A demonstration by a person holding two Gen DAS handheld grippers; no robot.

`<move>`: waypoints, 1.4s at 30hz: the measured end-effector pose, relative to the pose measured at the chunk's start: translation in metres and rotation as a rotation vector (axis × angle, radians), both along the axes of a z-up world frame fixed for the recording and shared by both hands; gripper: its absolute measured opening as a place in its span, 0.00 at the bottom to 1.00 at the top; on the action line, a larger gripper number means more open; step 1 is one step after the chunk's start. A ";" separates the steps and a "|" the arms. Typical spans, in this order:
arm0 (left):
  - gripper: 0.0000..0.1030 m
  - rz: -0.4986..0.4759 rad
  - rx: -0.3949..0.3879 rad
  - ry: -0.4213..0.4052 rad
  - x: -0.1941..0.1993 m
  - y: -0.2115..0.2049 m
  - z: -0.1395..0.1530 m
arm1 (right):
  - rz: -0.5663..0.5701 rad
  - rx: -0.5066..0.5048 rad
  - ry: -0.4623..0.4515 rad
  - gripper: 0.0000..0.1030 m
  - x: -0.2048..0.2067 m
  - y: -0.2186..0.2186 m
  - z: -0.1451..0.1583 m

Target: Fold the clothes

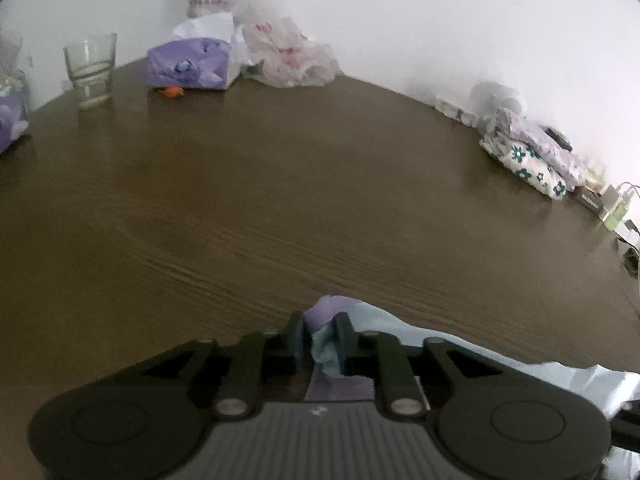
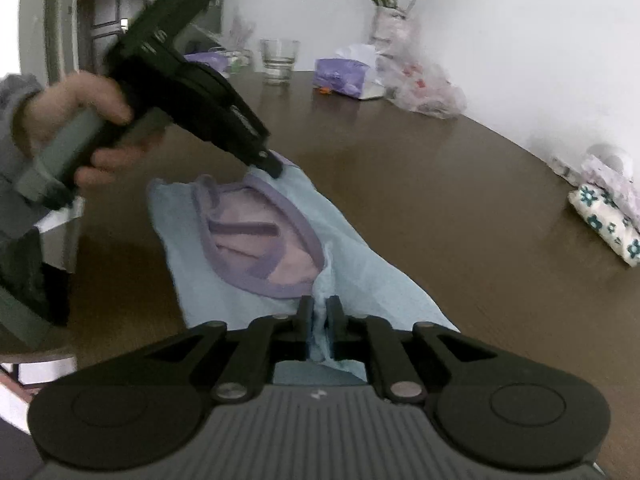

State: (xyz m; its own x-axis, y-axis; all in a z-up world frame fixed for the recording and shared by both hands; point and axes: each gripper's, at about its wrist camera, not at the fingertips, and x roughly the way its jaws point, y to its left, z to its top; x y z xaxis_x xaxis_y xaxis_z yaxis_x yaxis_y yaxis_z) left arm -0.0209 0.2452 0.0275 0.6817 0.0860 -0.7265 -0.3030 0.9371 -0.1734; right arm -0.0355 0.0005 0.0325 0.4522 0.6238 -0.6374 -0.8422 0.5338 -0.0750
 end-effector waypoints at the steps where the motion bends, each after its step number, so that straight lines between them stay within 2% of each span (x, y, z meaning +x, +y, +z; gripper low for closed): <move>1: 0.24 0.007 0.013 -0.006 -0.003 -0.001 0.001 | 0.007 0.021 -0.001 0.15 -0.002 -0.006 0.005; 2: 0.32 0.014 0.026 -0.012 -0.005 -0.002 0.002 | -0.005 0.030 -0.012 0.22 -0.003 -0.016 0.010; 3: 0.35 0.022 0.040 -0.017 -0.008 -0.003 0.003 | -0.018 0.040 -0.024 0.24 -0.005 -0.027 0.014; 5: 0.38 0.049 0.081 -0.039 -0.015 -0.007 0.009 | -0.054 0.042 -0.045 0.24 -0.007 -0.051 0.017; 8: 0.43 0.063 0.164 -0.086 -0.027 -0.027 0.022 | -0.122 0.034 -0.020 0.24 -0.003 -0.087 0.011; 9: 0.44 0.054 0.171 -0.103 -0.030 -0.036 0.025 | -0.136 0.045 -0.008 0.24 -0.002 -0.094 0.009; 11: 0.46 0.013 0.131 -0.124 -0.031 -0.059 0.027 | -0.162 0.057 0.009 0.24 0.001 -0.098 0.004; 13: 0.46 -0.085 0.078 -0.126 -0.035 -0.089 0.026 | -0.195 0.046 -0.010 0.24 0.000 -0.098 0.000; 16: 0.46 -0.370 0.064 -0.179 -0.045 -0.127 0.021 | -0.231 0.021 -0.032 0.24 -0.004 -0.110 -0.002; 17: 0.46 -0.438 0.085 -0.184 -0.049 -0.135 0.018 | -0.244 0.016 -0.030 0.24 -0.005 -0.118 -0.003; 20: 0.46 -0.554 0.165 -0.161 -0.053 -0.150 0.007 | -0.288 -0.004 -0.012 0.24 -0.007 -0.141 -0.010; 22: 0.46 -0.575 0.196 -0.144 -0.052 -0.152 0.001 | -0.320 -0.001 0.009 0.24 -0.004 -0.148 -0.016; 24: 0.42 -0.592 0.224 -0.130 -0.050 -0.153 -0.005 | -0.320 0.002 0.014 0.18 -0.003 -0.148 -0.018; 25: 0.39 -0.589 0.229 -0.129 -0.050 -0.152 -0.006 | -0.316 0.001 0.012 0.07 -0.003 -0.147 -0.019; 26: 0.39 -0.585 0.233 -0.129 -0.050 -0.151 -0.007 | -0.311 -0.001 0.005 0.04 -0.003 -0.145 -0.019; 31: 0.39 -0.569 0.261 -0.131 -0.050 -0.151 -0.012 | -0.313 0.039 -0.071 0.02 -0.015 -0.156 0.006; 33: 0.40 -0.571 0.265 -0.133 -0.051 -0.152 -0.013 | -0.278 0.028 -0.093 0.02 -0.024 -0.159 0.010; 35: 0.42 -0.573 0.268 -0.135 -0.051 -0.152 -0.013 | -0.256 -0.022 -0.088 0.02 -0.030 -0.155 -0.001; 38: 0.43 -0.582 0.219 -0.128 -0.050 -0.145 -0.008 | -0.226 -0.086 -0.081 0.05 -0.037 -0.150 -0.015; 40: 0.45 -0.589 0.143 -0.159 -0.055 -0.132 0.004 | -0.232 -0.044 -0.073 0.09 -0.040 -0.157 -0.008; 42: 0.54 -0.587 0.059 -0.216 -0.062 -0.119 0.017 | -0.238 0.001 -0.065 0.13 -0.042 -0.165 -0.001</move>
State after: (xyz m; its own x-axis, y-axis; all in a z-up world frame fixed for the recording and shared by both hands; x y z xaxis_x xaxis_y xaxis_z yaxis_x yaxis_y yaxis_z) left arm -0.0825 0.1267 0.0444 0.7586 -0.3114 -0.5723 0.3008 0.9466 -0.1163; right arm -0.0777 -0.1645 0.0313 0.6264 0.4957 -0.6017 -0.6864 0.7165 -0.1243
